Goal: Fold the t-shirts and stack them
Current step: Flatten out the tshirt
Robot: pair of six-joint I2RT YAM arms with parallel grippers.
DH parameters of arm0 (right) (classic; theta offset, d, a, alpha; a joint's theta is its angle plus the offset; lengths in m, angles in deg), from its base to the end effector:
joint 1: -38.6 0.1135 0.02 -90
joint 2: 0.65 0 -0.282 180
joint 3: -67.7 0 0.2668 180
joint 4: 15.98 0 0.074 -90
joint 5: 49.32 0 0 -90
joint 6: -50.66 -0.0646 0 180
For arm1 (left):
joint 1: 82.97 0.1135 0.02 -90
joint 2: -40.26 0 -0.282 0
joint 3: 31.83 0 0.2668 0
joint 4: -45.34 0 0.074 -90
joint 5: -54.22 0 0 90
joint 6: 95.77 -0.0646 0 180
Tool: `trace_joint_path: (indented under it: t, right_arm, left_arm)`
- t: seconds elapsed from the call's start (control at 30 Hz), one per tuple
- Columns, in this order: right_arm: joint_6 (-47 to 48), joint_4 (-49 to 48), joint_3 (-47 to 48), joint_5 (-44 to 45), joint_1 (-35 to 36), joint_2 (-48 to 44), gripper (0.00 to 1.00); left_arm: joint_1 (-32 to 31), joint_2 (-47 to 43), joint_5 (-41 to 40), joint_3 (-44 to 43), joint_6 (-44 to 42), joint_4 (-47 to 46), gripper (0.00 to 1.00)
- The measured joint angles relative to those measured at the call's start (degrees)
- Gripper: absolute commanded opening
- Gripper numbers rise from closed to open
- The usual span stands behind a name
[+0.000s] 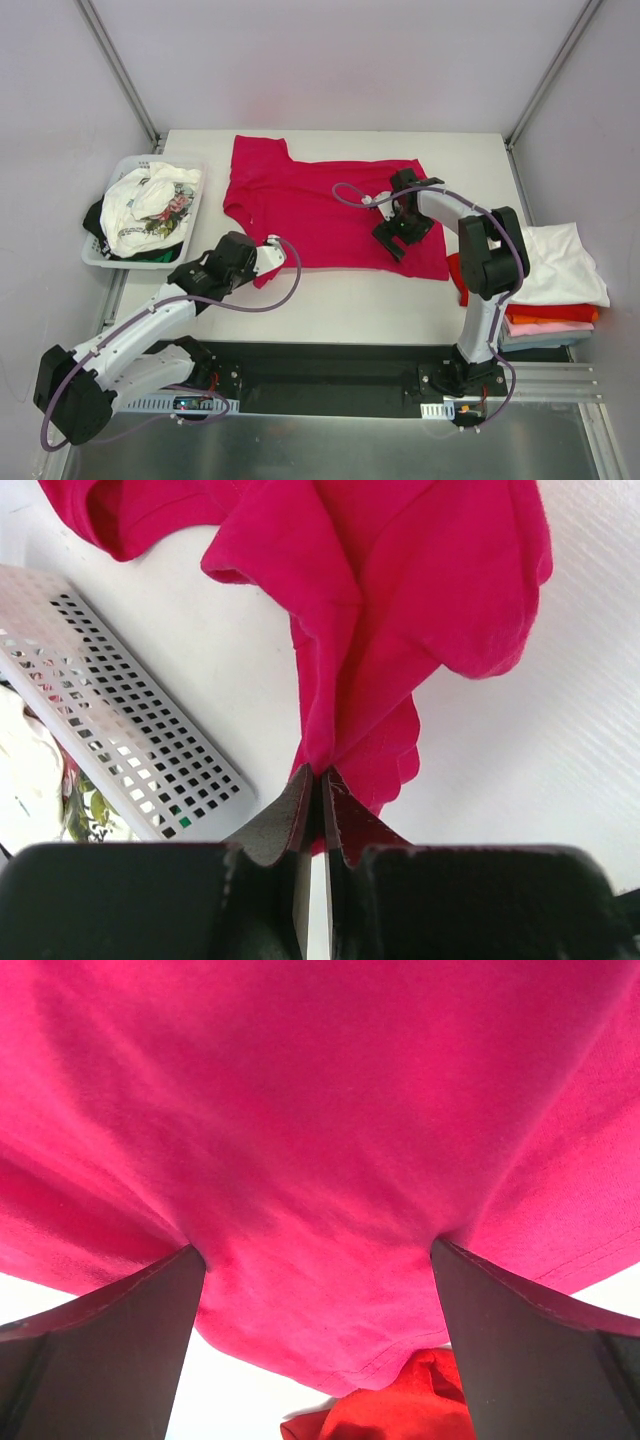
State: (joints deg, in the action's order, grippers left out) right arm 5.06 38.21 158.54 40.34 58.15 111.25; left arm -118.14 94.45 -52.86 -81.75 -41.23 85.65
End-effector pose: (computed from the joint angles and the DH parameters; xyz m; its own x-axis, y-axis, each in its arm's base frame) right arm 0.3857 0.1374 0.1452 -0.4160 -0.8902 -0.1859 -0.8777 0.4465 -0.1740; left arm 0.1889 -0.1099 0.2270 -0.2471 0.8525 -0.4606 0.6420 0.5001 0.5811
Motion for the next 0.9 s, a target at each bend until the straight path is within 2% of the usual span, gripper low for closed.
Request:
trace_joint_path:
  t: [0.1,0.17,0.23,0.27,0.37,0.47,0.7,0.9]
  right_arm:
    - [0.0,0.0,0.0,0.0,-0.3,0.0,1.00]
    - [0.0,0.0,0.0,0.0,-0.4,0.0,1.00]
    - [0.0,0.0,0.0,0.0,-0.5,0.0,1.00]
    - [0.0,0.0,0.0,0.0,-0.5,0.0,1.00]
    - [0.0,0.0,0.0,0.0,-0.6,0.0,1.00]
    - [0.0,0.0,0.0,0.1,-0.6,0.0,1.00]
    - [0.0,0.0,0.0,0.0,-0.6,0.0,1.00]
    - [0.0,0.0,0.0,0.1,-0.7,0.0,1.00]
  left_arm:
    - [0.0,-1.5,0.0,-0.2,-0.1,2.3,0.13]
    - [0.0,-2.8,0.0,-0.5,-0.1,3.9,0.23]
    - [0.0,-3.8,0.0,-0.8,-0.1,5.2,0.27]
    - [0.0,-4.2,0.0,-0.9,0.0,5.7,0.33]
    - [0.0,-4.6,0.0,-0.9,-0.1,6.9,0.39]
    - [0.0,-4.6,0.0,-0.9,-0.2,7.6,0.42]
    - [0.0,-2.4,0.0,-1.8,-1.0,7.4,0.41]
    - [0.4,2.6,0.1,-2.2,-3.4,0.3,0.41]
